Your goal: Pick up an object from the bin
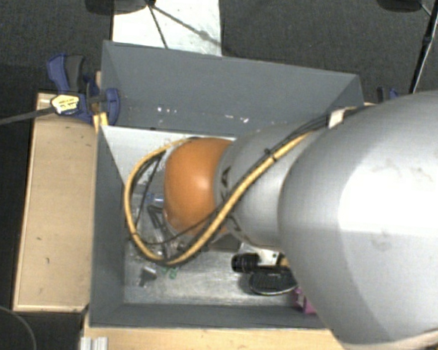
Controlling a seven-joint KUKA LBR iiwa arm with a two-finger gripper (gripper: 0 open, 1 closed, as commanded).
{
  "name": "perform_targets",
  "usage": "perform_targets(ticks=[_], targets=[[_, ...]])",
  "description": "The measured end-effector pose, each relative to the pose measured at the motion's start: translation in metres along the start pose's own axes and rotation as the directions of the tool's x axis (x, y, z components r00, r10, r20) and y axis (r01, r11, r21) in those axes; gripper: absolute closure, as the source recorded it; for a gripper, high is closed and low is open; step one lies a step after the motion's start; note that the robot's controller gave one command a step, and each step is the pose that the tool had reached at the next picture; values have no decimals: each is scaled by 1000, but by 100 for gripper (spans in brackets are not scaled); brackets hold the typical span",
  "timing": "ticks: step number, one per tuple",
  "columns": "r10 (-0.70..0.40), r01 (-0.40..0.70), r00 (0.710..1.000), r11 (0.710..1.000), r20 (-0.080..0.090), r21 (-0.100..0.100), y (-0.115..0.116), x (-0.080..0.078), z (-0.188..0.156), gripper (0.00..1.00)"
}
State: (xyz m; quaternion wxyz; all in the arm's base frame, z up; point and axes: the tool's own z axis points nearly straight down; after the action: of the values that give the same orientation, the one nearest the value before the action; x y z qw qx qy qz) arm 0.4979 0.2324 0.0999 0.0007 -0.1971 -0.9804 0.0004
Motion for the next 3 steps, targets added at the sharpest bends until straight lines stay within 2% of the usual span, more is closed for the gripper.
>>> perform_targets(ticks=[1,2,3], targets=[[-165,165,986,986,2,-1,2,-13,29,0],[-160,160,987,987,3,-2,2,-14,28,0],[-156,156,988,988,8,-4,2,-16,26,100]])
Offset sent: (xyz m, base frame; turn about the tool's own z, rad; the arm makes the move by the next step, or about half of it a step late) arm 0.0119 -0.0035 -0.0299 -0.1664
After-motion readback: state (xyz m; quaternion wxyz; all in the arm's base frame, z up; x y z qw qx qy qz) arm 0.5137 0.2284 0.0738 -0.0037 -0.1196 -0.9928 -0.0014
